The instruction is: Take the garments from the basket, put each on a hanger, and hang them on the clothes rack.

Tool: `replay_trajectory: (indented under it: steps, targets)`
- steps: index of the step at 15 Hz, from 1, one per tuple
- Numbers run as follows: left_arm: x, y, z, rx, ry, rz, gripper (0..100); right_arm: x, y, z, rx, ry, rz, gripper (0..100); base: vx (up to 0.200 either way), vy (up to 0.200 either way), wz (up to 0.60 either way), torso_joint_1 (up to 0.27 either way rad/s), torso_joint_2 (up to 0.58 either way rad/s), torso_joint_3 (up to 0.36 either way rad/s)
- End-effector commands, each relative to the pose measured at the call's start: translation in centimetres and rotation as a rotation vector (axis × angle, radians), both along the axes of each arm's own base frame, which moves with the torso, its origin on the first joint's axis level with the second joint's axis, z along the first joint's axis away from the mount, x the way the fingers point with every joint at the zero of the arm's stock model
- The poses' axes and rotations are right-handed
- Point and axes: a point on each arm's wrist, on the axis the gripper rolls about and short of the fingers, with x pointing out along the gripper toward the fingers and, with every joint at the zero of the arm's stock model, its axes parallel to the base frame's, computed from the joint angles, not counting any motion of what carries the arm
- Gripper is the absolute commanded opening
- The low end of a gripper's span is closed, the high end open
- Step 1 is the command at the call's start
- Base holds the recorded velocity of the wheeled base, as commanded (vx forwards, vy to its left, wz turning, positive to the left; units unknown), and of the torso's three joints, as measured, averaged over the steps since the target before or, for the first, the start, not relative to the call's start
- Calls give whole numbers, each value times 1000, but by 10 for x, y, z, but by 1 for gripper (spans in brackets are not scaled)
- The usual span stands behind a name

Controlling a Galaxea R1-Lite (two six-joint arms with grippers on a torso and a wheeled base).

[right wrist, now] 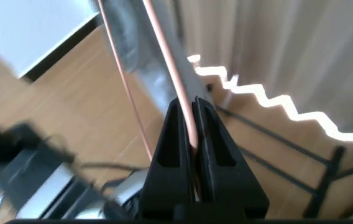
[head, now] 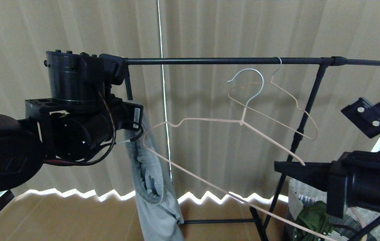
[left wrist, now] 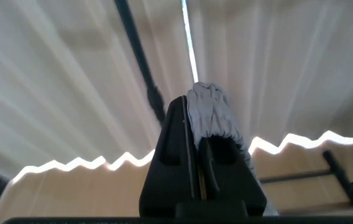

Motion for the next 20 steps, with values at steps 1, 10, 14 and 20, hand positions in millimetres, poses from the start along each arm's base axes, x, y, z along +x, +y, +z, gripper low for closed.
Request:
replay_trajectory:
  steps: [1,10,14,20]
  targets:
    - [0,0,3,-1,-2,3,0,18,15,0,10,29,-22,0,0,0,0,0,0,0]
    - [13,3,9,-22,0,37,0,9,37,-3,55,53,52,0,0,0,0,0,0,0]
    - [12,4,9,-18,6,40,0,26,52,-11,65,4,-9,0,0,0,0,0,0,0]
    - [18,17,9,-4,0,133,0,20,45,-7,69,-6,-15,0,0,0,0,0,0,0]
